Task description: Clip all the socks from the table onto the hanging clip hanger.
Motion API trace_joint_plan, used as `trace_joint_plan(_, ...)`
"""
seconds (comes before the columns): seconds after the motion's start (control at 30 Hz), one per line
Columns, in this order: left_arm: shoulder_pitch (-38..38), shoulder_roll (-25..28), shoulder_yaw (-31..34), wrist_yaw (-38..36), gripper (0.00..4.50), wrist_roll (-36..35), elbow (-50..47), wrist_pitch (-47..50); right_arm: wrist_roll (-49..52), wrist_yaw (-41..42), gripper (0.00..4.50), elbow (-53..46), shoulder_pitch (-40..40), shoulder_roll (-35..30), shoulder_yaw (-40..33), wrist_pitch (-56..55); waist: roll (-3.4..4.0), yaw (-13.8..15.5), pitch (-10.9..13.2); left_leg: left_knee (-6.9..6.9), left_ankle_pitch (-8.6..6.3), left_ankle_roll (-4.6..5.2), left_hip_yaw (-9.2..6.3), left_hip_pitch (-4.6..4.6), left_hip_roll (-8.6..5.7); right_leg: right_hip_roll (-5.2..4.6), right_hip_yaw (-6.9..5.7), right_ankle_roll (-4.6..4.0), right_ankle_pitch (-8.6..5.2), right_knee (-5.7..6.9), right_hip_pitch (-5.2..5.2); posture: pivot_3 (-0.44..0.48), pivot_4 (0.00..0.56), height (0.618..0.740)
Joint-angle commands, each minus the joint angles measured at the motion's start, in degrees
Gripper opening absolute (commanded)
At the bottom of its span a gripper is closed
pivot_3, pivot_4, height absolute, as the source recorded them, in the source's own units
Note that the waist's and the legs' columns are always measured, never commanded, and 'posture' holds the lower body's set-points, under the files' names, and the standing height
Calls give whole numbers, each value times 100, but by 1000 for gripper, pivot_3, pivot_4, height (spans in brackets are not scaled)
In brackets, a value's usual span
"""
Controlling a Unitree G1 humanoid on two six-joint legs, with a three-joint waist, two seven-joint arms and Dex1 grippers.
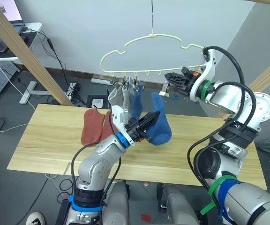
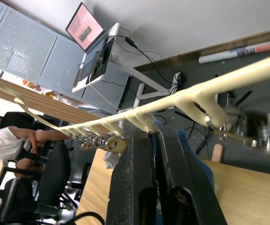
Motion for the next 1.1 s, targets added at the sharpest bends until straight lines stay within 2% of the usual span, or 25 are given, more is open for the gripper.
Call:
trace_joint_plan(0.03, 15, -75, 95, 92, 15, -432, -373, 223, -19, -429, 0, 66, 66, 46, -269, 198, 0, 0, 0, 0, 0, 0, 0, 0, 0, 0, 0, 0, 0, 0, 0, 110, 282, 740)
trace_joint_plan(0.57, -459, -234, 73, 119, 15, -497, -26, 243, 680, -1198, 0, -29, 142, 261, -325, 198, 0, -6, 0, -1, -1, 2, 6, -1, 1, 2, 4, 0, 0, -2, -3, 93, 289, 740)
trace_joint_plan(1.1, -657, -246, 197, 133, 15, -610, 172, 357, 1303, -1499, 0, 63, 291, 21, -85, 198, 0, -8, 1, -2, -3, 4, 8, -4, 0, 4, 11, 1, -1, -6, -4, 95, 302, 740)
